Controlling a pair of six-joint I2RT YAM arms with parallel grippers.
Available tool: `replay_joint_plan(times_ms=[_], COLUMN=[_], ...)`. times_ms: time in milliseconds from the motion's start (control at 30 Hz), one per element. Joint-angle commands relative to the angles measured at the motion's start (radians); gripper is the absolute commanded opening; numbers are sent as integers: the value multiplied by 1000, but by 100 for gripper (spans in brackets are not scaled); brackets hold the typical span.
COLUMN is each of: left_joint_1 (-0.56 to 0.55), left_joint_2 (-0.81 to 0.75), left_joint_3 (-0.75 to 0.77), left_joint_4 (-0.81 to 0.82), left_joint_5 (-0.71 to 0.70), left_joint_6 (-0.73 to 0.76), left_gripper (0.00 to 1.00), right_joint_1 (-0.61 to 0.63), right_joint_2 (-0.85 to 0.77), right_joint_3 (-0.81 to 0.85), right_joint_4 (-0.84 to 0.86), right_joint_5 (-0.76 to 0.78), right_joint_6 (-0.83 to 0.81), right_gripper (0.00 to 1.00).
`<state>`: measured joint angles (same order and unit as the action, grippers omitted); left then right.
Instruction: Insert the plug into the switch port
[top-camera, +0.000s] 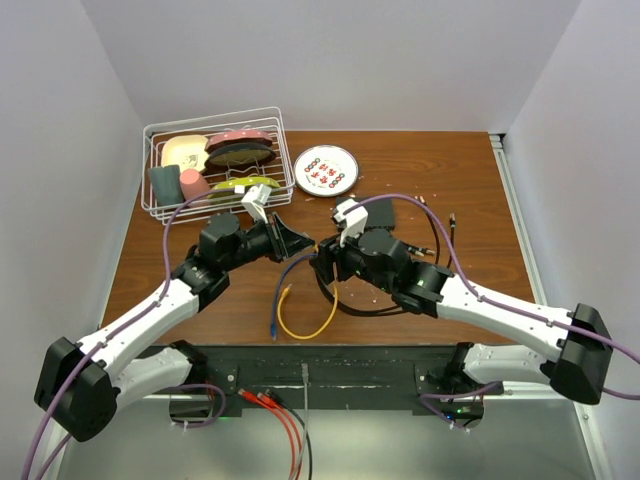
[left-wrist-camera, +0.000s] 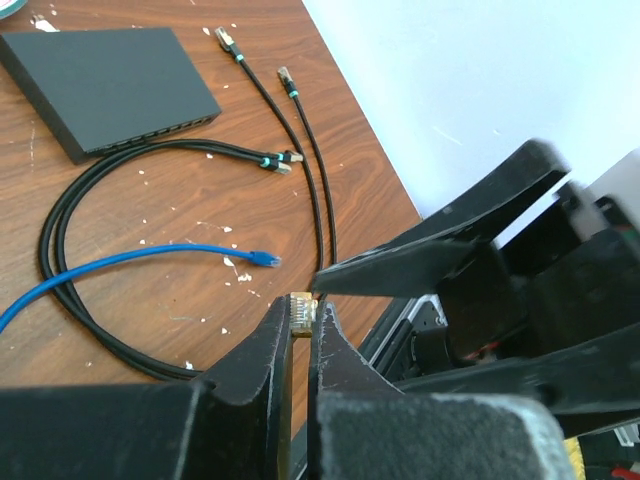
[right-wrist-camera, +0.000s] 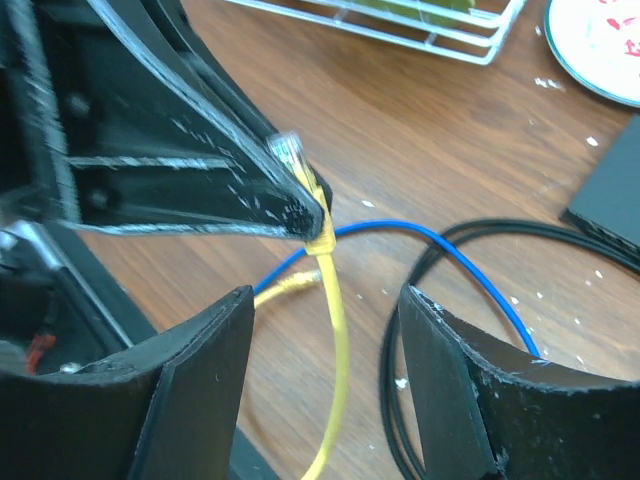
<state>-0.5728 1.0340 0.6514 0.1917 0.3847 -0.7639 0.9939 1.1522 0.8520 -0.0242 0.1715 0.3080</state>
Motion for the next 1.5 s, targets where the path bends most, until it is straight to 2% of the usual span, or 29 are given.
replay_joint_plan(times_ms=[0, 467, 800, 867, 933, 1000, 1233, 1267, 1300, 1333, 1367, 1433, 1467], left_joint_1=[-13, -29, -33, -33, -33, -35, -36, -35, -36, -35, -33, -35, -33], left_joint_2=[1, 49, 52, 54, 55, 60, 66, 67, 69, 70, 72, 81, 86], left_joint_3=[57, 77, 76, 76, 76, 74, 73, 76, 82, 91, 118, 151, 184], left_joint_4=[-5, -21, -11, -9, -9, -12, -14, -14, -21, -53, -75, -142, -162], left_joint_5=[-24, -23, -24, -23, -23, -24, -27, -29, -35, -61, -75, -140, -159], left_joint_6=[15, 29, 20, 18, 18, 20, 21, 29, 37, 46, 66, 92, 112], left_gripper=[0, 0, 0, 0, 0, 0, 0, 5, 14, 37, 47, 63, 66], right_joint_1=[23, 48, 48, 49, 49, 51, 52, 52, 54, 52, 52, 51, 51], right_joint_2=[40, 52, 92, 93, 95, 87, 61, 58, 52, 49, 47, 63, 75], right_joint_3=[73, 101, 108, 107, 105, 102, 88, 85, 81, 78, 73, 73, 78], right_joint_4=[-36, -10, -11, -10, -11, -10, -11, -11, -14, -17, -22, -35, -58], right_joint_5=[101, 152, 149, 152, 163, 178, 213, 236, 252, 270, 285, 328, 339], right_joint_6=[-47, -69, -78, -79, -78, -73, -72, -70, -63, -53, -40, -4, 3], right_gripper=[61, 52, 40, 32, 15, 5, 0, 0, 0, 0, 0, 0, 0])
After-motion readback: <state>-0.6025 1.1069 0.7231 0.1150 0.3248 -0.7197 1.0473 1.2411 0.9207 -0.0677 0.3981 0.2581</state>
